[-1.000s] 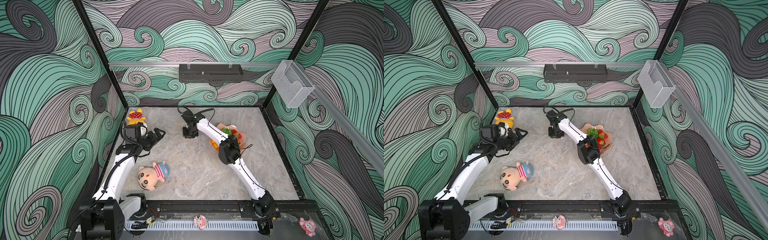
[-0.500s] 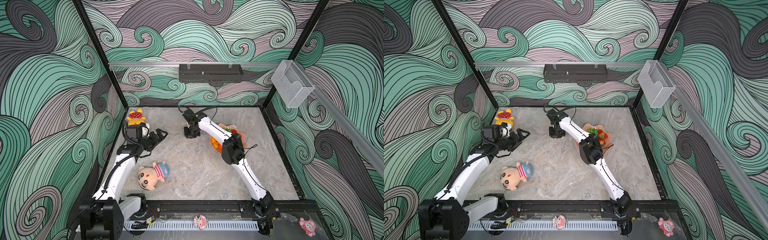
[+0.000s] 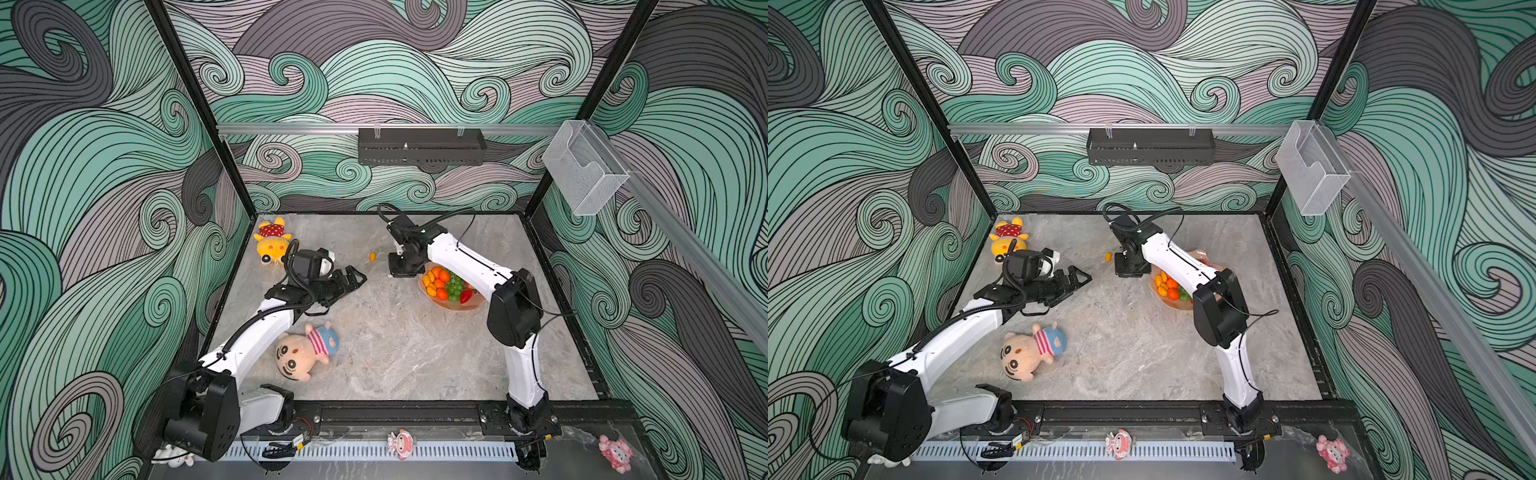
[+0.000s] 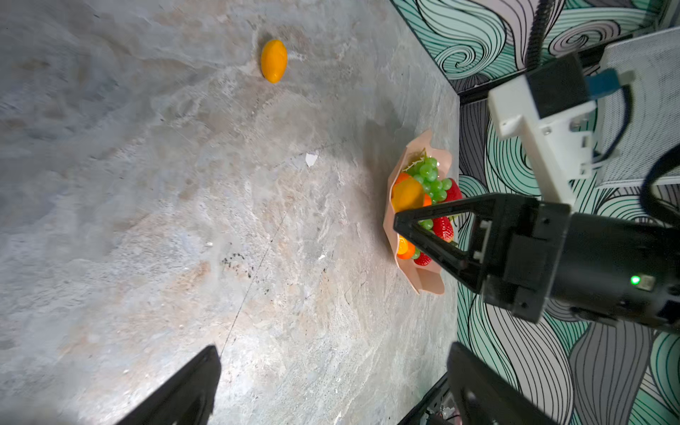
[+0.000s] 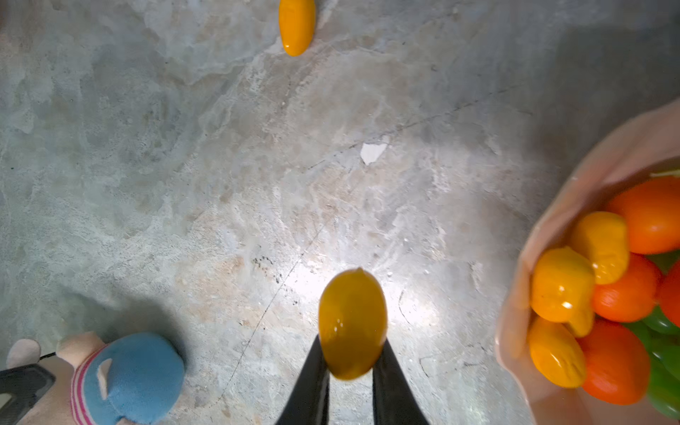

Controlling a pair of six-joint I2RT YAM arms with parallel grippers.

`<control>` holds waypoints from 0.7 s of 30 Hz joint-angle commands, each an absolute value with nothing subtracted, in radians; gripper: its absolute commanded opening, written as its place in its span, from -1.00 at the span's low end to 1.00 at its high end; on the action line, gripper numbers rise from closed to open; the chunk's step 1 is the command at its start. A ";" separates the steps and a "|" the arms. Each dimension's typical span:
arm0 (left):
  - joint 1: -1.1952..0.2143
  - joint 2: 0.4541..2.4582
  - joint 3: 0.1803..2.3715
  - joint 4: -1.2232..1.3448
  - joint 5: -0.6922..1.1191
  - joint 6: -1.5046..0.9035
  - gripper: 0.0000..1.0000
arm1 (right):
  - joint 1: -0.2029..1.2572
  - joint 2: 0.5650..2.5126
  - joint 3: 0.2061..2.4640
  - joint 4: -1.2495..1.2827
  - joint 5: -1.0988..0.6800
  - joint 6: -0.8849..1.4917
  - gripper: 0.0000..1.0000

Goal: Arrange fruit in a fruit bowl
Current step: Pick up the fruit from the top-center of the table, then place the fruit in the fruit bowl.

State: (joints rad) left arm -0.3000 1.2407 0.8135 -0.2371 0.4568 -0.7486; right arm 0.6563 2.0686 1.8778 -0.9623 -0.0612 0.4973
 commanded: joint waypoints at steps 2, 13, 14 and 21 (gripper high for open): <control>-0.399 1.335 0.928 -0.177 0.407 -0.758 0.97 | 0.580 1.916 1.684 -0.884 -0.037 0.485 -0.64; -0.538 1.506 1.047 -0.158 0.385 -0.750 0.97 | 0.470 1.848 1.510 -0.844 -0.046 0.467 -0.65; -0.545 1.515 1.052 -0.157 0.385 -0.750 0.97 | 0.466 1.853 1.507 -0.843 -0.045 0.468 -0.65; -0.569 1.541 1.072 -0.166 0.381 -0.744 0.97 | 0.445 1.910 1.522 -0.843 -0.044 0.466 -0.64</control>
State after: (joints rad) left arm -0.5598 1.5341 1.0321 -0.1699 0.3996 -0.7525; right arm 0.4545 1.8698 1.5085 -0.8467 -0.0521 0.4778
